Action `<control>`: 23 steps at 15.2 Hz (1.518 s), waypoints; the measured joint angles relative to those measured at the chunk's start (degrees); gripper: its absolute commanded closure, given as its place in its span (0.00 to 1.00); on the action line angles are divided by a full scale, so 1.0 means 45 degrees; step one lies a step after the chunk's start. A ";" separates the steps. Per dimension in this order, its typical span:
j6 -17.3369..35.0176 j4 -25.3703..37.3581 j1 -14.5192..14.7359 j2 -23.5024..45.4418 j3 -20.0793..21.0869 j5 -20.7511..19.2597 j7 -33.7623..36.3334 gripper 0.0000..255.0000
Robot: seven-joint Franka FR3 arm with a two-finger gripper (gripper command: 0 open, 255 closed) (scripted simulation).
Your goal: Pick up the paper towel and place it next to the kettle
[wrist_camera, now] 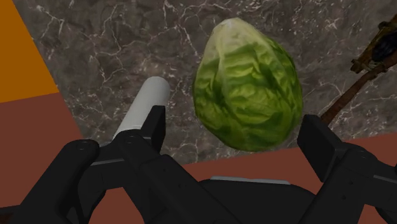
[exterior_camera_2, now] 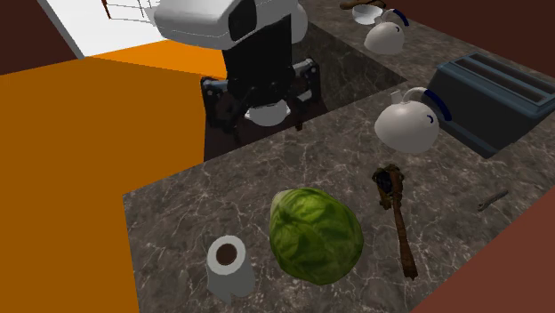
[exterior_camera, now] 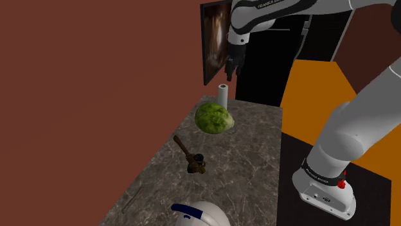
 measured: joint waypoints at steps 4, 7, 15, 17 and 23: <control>0.0504 0.1261 -0.0153 0.2009 -0.0321 0.0125 -0.0372 0.00; 0.0764 0.2267 -0.0283 0.3443 -0.0506 0.0276 -0.0612 0.00; 0.0867 0.5546 -0.0786 0.7301 -0.0787 0.0791 -0.1140 0.00; 0.1099 0.5604 -0.0828 0.7637 -0.0786 0.0851 -0.1186 0.00; 0.1942 0.5185 -0.0851 0.8076 -0.0751 0.0960 -0.1278 0.00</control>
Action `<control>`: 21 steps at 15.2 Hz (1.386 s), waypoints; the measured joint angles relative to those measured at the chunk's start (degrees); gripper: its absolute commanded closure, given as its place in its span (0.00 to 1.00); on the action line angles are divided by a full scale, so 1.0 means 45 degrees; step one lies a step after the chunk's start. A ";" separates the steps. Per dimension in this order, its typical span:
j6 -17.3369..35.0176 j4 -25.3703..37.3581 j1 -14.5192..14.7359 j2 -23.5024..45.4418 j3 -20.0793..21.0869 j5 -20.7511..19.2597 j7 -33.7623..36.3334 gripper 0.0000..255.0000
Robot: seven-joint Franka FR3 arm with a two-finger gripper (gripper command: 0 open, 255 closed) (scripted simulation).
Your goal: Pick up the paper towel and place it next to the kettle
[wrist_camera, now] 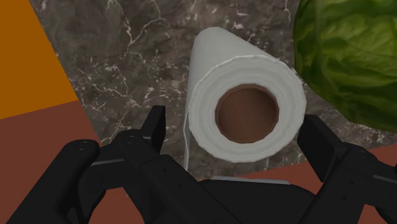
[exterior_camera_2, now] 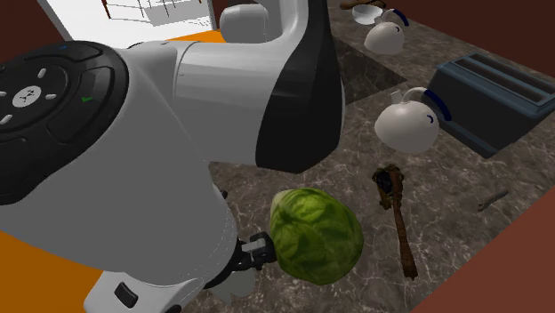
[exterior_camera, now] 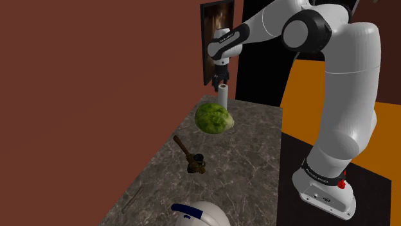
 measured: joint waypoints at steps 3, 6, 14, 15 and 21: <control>0.0103 -0.0057 0.0006 0.0040 0.0008 0.0011 0.0002 0.00; 0.0118 -0.0064 0.0006 0.0046 0.0009 0.0013 0.0002 0.00; 0.0123 -0.0054 0.0000 0.0044 0.0001 0.0008 -0.0002 1.00; 0.0120 -0.0047 -0.0001 0.0049 0.0002 0.0009 -0.0002 1.00; -0.0340 0.0203 0.0027 -0.0154 -0.0006 -0.0042 0.0070 1.00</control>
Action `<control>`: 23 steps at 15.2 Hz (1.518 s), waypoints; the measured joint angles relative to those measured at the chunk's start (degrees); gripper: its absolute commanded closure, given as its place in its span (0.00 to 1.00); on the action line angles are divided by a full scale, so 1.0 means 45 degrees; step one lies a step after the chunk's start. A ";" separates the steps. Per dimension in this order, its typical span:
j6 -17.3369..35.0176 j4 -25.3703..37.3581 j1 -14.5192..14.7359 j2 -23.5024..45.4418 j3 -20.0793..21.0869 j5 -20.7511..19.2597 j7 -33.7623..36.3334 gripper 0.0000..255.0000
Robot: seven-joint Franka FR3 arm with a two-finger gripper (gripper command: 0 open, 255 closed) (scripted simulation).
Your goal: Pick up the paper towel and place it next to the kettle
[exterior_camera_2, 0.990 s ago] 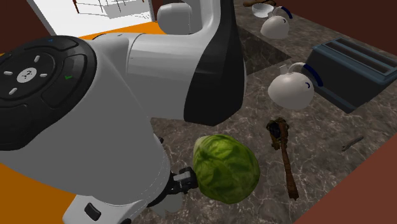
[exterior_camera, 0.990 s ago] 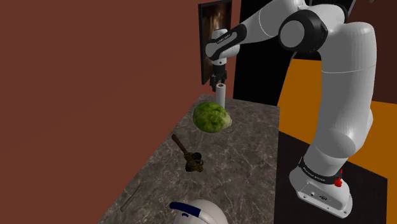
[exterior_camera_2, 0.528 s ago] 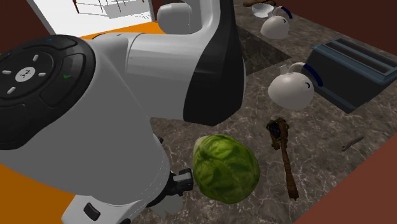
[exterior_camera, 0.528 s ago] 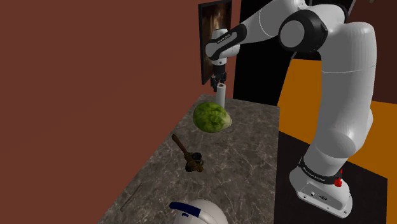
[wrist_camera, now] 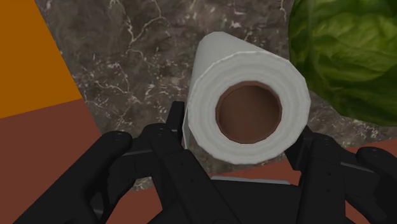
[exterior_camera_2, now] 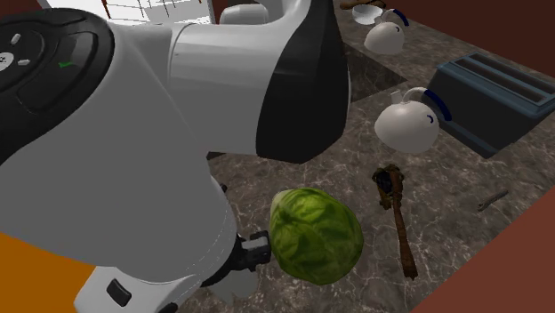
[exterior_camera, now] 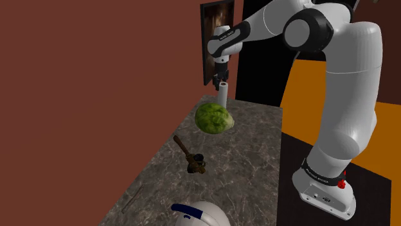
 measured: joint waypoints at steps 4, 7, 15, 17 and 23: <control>-0.0559 0.0305 -0.0005 -0.0259 -0.0032 -0.0065 0.0033 1.00; -0.0977 0.0580 0.0001 -0.0406 -0.0043 -0.0106 0.0074 1.00; -0.2277 0.1603 -0.0008 -0.0690 -0.0074 -0.0189 0.0167 1.00; -0.2586 0.1888 0.0006 -0.0716 -0.0068 -0.0202 0.0216 1.00; -0.3609 0.2898 -0.0032 -0.0732 -0.0089 -0.0222 0.0253 1.00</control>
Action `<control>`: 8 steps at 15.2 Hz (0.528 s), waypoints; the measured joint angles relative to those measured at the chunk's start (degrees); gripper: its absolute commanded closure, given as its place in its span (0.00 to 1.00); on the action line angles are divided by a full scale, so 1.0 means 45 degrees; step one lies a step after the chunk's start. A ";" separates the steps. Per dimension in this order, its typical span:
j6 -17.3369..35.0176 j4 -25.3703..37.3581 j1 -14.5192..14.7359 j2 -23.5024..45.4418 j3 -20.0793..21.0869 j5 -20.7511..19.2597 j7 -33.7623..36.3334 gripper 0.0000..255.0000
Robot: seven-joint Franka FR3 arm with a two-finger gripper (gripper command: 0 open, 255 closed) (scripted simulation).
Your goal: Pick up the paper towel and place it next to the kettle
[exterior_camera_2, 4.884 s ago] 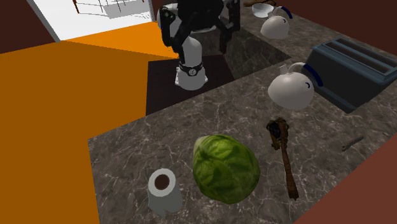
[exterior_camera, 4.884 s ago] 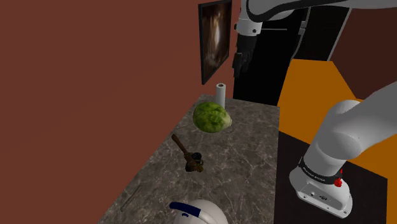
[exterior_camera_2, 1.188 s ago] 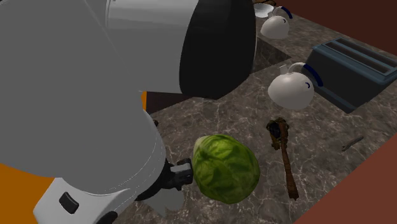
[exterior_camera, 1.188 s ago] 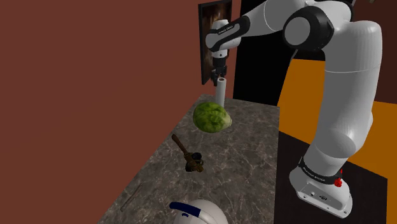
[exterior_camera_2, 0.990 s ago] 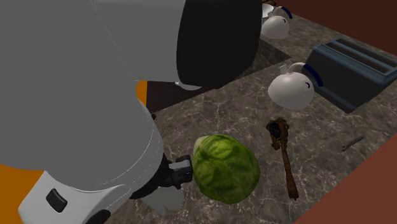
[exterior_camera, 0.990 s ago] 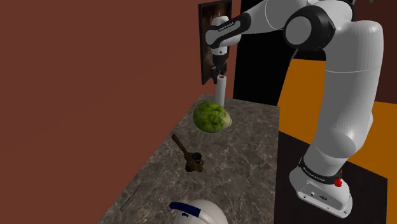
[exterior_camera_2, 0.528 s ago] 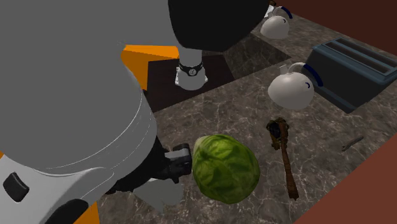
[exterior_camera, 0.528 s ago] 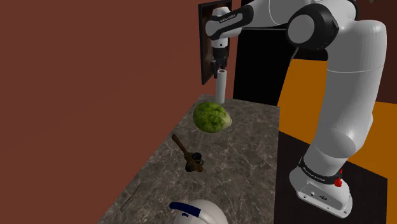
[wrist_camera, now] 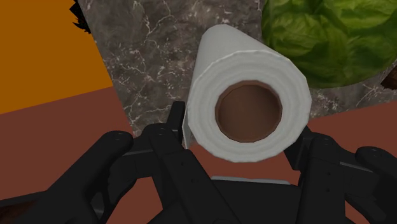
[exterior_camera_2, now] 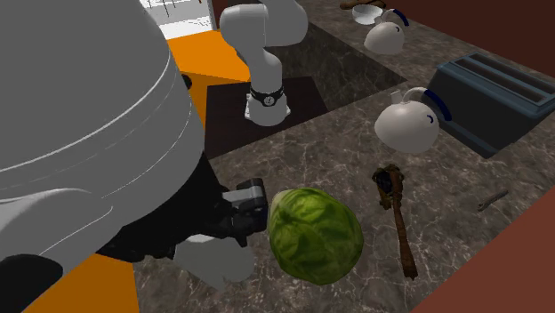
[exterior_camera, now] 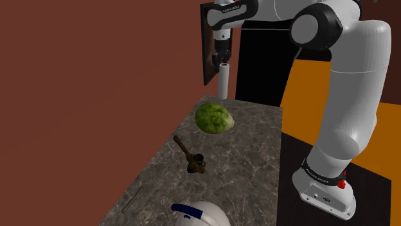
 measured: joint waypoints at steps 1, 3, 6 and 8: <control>-0.0179 0.0182 -0.0009 0.0003 -0.0003 -0.0001 0.0000 1.00; -0.0516 0.0525 -0.0040 0.0010 -0.0019 -0.0001 -0.0014 1.00; -0.1061 0.1061 -0.0046 -0.0001 -0.0020 -0.0008 0.0026 1.00; -0.1418 0.1489 -0.0068 0.0069 -0.0025 0.0002 0.0031 1.00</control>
